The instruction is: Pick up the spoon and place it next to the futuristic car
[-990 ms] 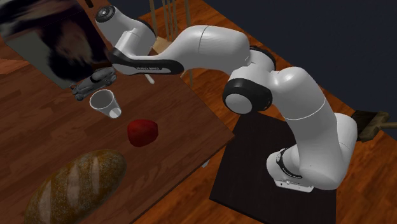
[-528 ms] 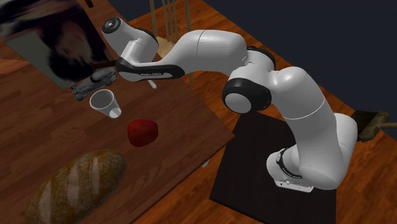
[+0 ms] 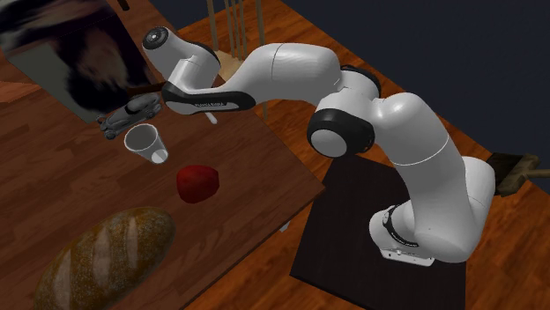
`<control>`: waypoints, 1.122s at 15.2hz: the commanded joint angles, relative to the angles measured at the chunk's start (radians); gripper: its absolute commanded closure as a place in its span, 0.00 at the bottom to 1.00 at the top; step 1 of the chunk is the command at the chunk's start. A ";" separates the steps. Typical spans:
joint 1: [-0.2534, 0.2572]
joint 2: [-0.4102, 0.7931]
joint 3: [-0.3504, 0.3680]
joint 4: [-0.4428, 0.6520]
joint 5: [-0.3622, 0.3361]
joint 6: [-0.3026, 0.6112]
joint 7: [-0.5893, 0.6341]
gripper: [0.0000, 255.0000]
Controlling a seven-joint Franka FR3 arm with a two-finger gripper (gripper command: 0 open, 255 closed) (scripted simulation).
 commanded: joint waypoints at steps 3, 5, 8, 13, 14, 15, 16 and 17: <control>0.000 0.000 0.000 0.000 0.000 0.000 0.000 0.00; 0.000 0.000 0.000 0.000 0.000 0.000 0.000 0.00; 0.006 -0.030 0.005 0.012 0.005 -0.043 -0.003 0.00; 0.013 -0.052 0.009 0.033 0.010 -0.085 -0.008 0.00; 0.013 -0.052 0.009 0.033 0.010 -0.085 -0.008 0.00; 0.013 -0.052 0.009 0.033 0.010 -0.085 -0.008 0.00; 0.013 -0.052 0.009 0.033 0.010 -0.085 -0.008 0.00; 0.013 -0.052 0.009 0.033 0.010 -0.085 -0.008 0.00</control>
